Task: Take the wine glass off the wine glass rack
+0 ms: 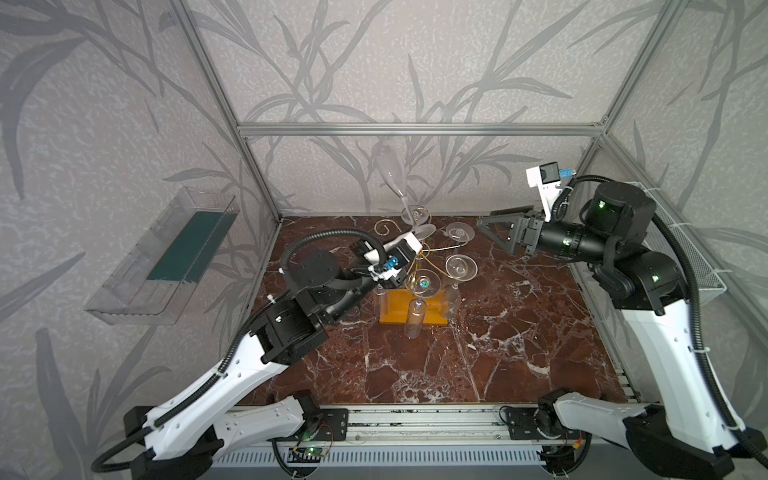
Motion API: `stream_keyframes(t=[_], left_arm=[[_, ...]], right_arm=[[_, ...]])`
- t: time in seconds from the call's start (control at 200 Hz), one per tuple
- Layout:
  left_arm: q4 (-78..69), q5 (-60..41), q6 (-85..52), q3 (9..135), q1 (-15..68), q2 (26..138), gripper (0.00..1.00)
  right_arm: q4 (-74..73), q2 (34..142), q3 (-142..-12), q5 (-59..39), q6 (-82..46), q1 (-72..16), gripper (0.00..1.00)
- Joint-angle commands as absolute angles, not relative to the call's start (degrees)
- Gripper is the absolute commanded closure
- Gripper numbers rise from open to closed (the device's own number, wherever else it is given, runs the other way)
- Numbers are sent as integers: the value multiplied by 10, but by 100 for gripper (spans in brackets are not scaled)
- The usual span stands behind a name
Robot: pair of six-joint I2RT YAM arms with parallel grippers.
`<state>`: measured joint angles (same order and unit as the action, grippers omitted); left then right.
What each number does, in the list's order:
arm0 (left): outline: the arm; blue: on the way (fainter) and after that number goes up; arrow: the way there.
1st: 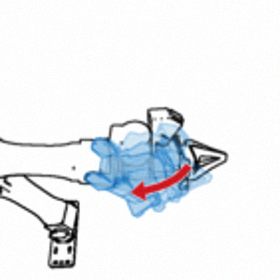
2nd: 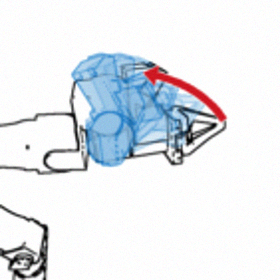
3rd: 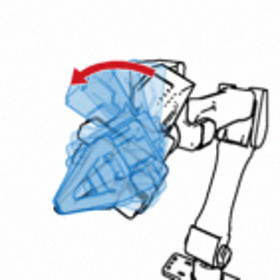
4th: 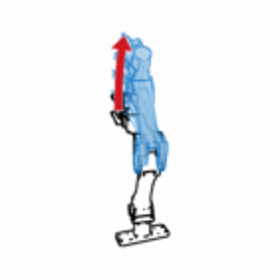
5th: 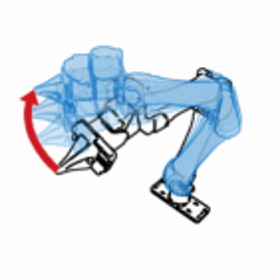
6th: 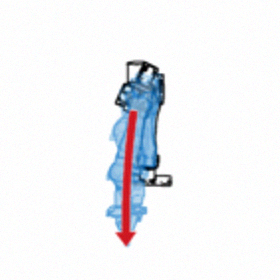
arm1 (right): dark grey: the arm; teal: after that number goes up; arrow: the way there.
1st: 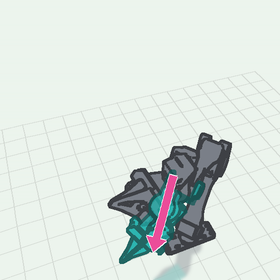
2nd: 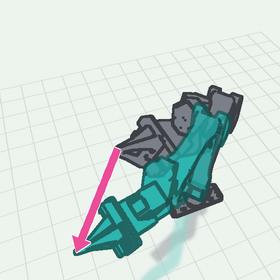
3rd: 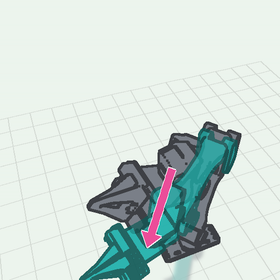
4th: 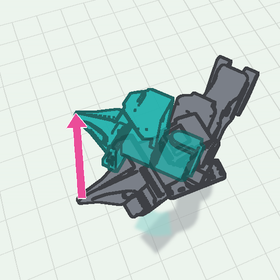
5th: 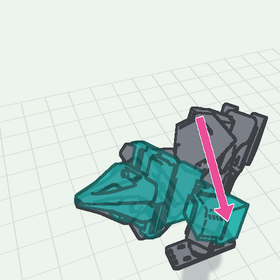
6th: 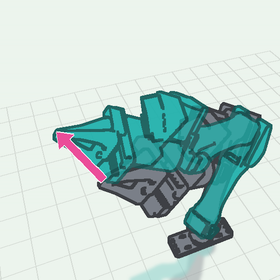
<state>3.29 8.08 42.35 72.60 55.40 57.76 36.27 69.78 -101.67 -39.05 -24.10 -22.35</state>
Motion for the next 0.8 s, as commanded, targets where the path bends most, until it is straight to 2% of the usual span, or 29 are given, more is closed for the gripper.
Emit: stream_keyframes(t=[0.0, 0.24, 0.45, 0.515, 0.65, 0.695, 0.795], left_arm=[[-102, 165, 627, 693, 608, 586, 100], [-260, 223, 813, 624, 687, 620, 100], [-316, 236, 864, 606, 713, 641, 100], [-316, 236, 866, 605, 714, 642, 100], [-316, 237, 869, 603, 716, 643, 100], [-313, 237, 869, 603, 717, 643, 100], [-298, 237, 868, 605, 717, 642, 100]], right_arm=[[373, 717, -1050, -380, -220, -254, 8], [371, 742, -1059, -363, -207, -303, 10], [385, 754, -1059, -340, -184, -331, 16], [385, 755, -1057, -338, -181, -336, 24], [386, 752, -1052, -322, -174, -340, 51], [385, 752, -1051, -320, -174, -340, 55], [383, 755, -1051, -328, -174, -342, 73]])
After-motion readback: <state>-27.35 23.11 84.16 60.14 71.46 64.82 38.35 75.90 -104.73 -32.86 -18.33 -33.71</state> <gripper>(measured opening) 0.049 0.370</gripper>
